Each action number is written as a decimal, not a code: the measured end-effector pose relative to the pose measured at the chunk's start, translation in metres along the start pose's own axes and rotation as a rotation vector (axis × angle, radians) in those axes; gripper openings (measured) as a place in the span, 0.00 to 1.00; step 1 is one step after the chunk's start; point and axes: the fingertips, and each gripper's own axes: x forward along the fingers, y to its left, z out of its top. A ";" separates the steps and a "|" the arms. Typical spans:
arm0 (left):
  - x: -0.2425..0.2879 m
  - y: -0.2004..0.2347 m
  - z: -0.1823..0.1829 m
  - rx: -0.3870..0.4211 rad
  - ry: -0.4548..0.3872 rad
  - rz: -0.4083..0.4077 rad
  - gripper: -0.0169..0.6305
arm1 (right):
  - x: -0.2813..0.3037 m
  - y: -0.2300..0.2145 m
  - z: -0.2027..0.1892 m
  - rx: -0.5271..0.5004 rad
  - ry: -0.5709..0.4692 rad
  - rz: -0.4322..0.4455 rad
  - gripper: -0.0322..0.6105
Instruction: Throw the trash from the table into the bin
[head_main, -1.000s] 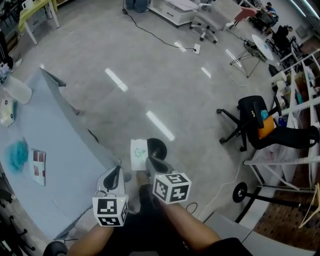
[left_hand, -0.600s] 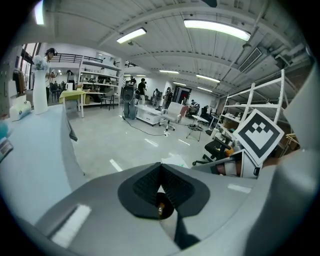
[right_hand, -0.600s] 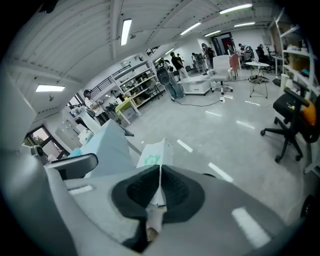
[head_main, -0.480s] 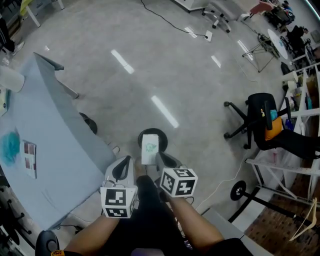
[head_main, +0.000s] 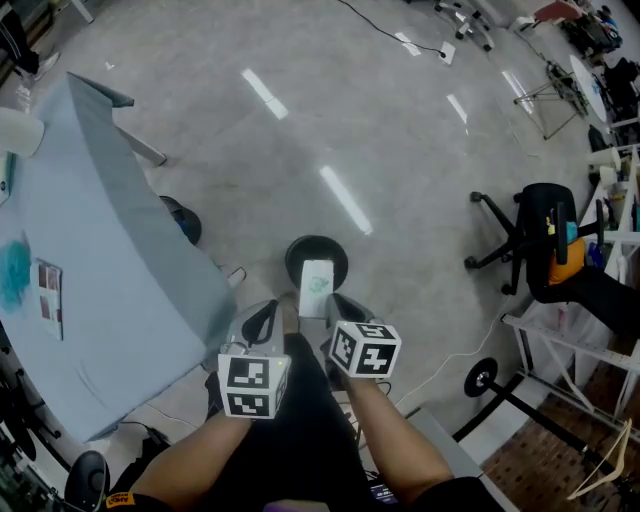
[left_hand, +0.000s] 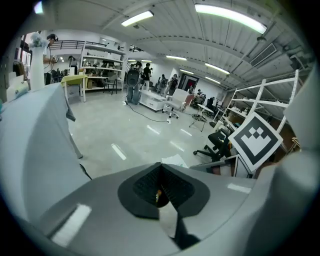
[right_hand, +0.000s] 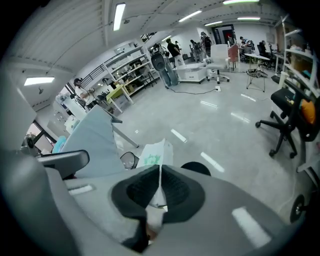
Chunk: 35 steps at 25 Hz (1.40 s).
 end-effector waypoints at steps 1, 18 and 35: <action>0.006 0.000 -0.005 0.004 0.012 0.002 0.04 | 0.006 -0.005 -0.003 0.003 0.010 -0.006 0.07; 0.087 0.021 -0.079 0.028 0.135 0.013 0.04 | 0.098 -0.076 -0.044 0.071 0.122 -0.096 0.07; 0.166 0.050 -0.156 -0.091 0.211 0.031 0.04 | 0.184 -0.122 -0.089 0.081 0.223 -0.139 0.07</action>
